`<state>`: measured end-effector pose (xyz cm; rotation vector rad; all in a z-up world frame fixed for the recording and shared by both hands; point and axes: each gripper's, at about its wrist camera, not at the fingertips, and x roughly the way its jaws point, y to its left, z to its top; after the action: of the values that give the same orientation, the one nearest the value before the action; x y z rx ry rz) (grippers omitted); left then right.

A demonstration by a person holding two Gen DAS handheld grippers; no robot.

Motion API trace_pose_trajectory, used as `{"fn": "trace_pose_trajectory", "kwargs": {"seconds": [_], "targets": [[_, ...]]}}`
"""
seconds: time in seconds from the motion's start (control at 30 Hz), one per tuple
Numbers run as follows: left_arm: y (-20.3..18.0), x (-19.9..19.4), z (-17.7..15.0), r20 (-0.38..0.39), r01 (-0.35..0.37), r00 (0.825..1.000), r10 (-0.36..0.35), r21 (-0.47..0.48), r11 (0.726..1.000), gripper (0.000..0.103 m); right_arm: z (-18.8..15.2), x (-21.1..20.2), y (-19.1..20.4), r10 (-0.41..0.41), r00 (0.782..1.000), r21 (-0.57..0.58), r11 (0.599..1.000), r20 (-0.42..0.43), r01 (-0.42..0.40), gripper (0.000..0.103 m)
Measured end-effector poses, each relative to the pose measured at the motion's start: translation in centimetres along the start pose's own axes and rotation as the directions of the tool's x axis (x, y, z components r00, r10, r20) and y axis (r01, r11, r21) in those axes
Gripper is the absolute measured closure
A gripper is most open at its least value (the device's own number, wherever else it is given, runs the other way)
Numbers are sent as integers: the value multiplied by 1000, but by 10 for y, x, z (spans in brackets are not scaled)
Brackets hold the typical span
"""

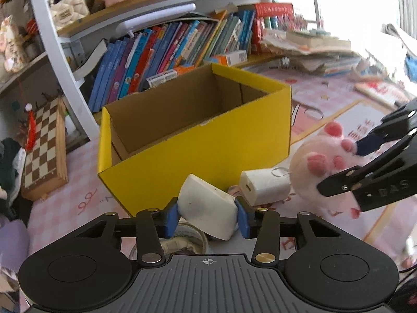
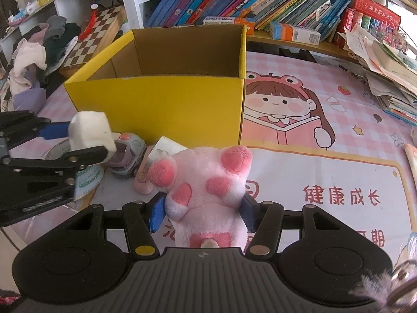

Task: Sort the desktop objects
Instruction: 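Lift the pink pig with the right gripper while the left gripper grasps a white eraser, then carry the pig and eraser over the yellow box with both grippers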

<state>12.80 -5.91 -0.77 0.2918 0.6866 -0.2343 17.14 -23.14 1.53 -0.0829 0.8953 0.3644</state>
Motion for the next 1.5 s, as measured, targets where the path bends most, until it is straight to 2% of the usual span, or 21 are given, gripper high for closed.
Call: {"fn": "trace_pose_trajectory", "kwargs": {"seconds": [0.43, 0.73, 0.97, 1.23, 1.5], "targets": [[26, -40, 7, 62, 70, 996, -61, -148, 986, 64, 11, -21, 11, 47, 998, -40, 998, 34, -46, 48], [32, -51, 25, 119, 71, 991, -56, -127, 989, 65, 40, -36, 15, 76, 990, -91, 994, 117, -66, 48], [37, -53, 43, 157, 45, 987, -26, -120, 992, 65, 67, -38, 13, 101, 980, -135, 988, 172, -78, 48], [49, -36, 77, 182, 11, 983, 8, -104, 995, 65, 119, -24, 10, 133, 960, -239, 968, 246, -73, 48], [65, 10, 100, 120, -23, 992, 33, -83, 996, 65, 164, 15, 5, 154, 964, -338, 938, 217, -74, 48]]}}
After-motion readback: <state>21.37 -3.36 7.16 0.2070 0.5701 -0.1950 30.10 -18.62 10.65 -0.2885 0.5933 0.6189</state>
